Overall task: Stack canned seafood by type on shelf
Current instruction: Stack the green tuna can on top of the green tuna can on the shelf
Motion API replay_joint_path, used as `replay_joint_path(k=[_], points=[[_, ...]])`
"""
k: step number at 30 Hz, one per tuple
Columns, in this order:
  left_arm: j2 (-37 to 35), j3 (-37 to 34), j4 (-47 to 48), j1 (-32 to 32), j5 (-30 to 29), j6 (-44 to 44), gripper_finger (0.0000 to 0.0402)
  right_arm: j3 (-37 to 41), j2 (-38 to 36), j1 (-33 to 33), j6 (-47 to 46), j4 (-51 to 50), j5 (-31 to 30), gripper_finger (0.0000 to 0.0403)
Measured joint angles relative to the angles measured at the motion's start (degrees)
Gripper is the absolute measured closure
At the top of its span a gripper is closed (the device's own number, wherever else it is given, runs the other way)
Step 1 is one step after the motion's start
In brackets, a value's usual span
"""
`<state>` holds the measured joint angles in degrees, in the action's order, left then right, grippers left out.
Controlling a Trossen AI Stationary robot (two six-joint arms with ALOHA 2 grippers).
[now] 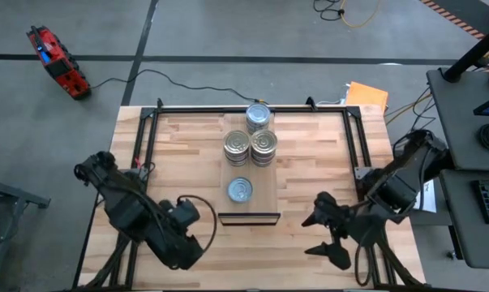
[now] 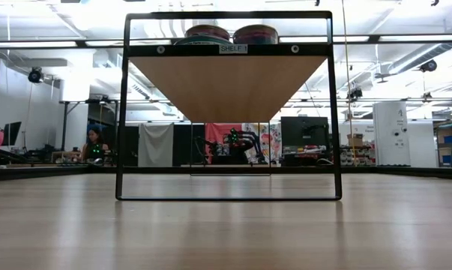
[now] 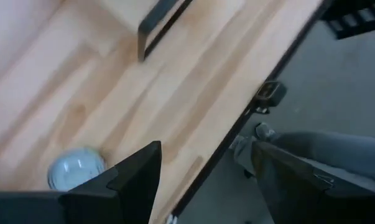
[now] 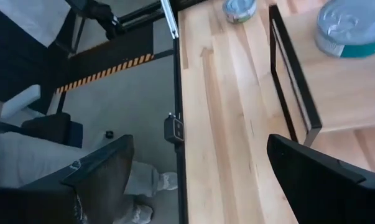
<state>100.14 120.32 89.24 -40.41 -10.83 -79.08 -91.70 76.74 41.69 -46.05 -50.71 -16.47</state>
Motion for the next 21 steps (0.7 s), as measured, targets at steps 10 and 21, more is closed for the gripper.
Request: replay_joint_path(k=[10,21], points=[[-0.1,-12.6,-6.9,-5.0,5.5,-3.6,0.0183,2.7,2.2,3.9,-5.5,0.7,-0.4,0.0044],[-2.0,-24.7,-9.3,-6.2,5.5,9.4,0.0384,11.1,2.3,3.7,-13.6,7.9,-7.3,0.0044]])
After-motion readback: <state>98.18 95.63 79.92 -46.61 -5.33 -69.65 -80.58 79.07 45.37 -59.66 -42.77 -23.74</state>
